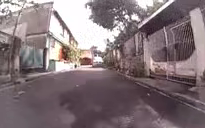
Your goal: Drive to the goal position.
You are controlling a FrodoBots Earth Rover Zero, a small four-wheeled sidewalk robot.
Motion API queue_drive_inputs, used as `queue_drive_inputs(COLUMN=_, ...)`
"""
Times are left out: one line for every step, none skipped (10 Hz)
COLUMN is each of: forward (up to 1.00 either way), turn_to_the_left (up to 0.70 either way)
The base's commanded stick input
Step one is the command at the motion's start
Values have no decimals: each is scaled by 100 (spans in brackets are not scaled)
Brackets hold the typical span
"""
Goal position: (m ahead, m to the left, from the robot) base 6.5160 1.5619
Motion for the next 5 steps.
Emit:
queue_drive_inputs(forward=70, turn_to_the_left=0)
queue_drive_inputs(forward=70, turn_to_the_left=0)
queue_drive_inputs(forward=70, turn_to_the_left=0)
queue_drive_inputs(forward=70, turn_to_the_left=0)
queue_drive_inputs(forward=70, turn_to_the_left=0)
